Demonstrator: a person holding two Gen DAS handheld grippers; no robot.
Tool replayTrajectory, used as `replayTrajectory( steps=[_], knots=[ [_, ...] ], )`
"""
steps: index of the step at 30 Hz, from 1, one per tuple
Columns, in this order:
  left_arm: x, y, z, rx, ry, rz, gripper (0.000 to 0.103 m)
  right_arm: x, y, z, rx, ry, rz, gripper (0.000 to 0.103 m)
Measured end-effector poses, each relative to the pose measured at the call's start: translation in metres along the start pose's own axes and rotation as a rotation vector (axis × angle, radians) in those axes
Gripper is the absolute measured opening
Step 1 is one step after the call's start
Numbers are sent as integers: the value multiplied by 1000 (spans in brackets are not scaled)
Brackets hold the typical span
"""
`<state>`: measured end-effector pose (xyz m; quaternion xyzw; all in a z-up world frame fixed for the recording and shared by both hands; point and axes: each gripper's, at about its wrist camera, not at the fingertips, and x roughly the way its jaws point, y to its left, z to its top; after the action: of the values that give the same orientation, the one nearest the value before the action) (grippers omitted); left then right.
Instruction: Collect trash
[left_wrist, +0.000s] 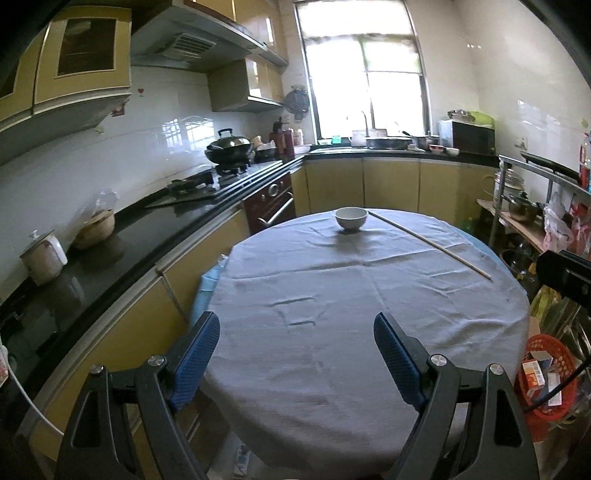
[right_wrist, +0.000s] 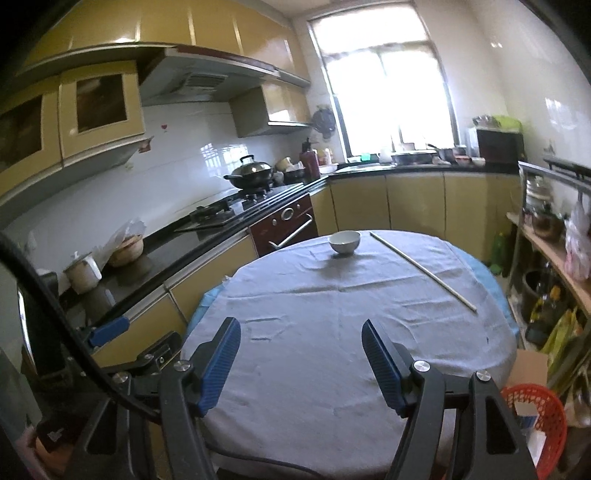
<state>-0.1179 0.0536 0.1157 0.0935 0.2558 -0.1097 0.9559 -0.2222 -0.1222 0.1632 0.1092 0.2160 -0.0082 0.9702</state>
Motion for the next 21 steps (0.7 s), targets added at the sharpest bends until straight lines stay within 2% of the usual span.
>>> replayTrajectory(
  steps=[9, 21],
  knots=[
    [-4, 11, -4, -6, -11, 41, 86, 1, 21, -8, -58, -9, 5, 73],
    [-9, 10, -4, -1, -18, 69, 86, -2, 17, -10, -33, -19, 21, 73]
  ],
)
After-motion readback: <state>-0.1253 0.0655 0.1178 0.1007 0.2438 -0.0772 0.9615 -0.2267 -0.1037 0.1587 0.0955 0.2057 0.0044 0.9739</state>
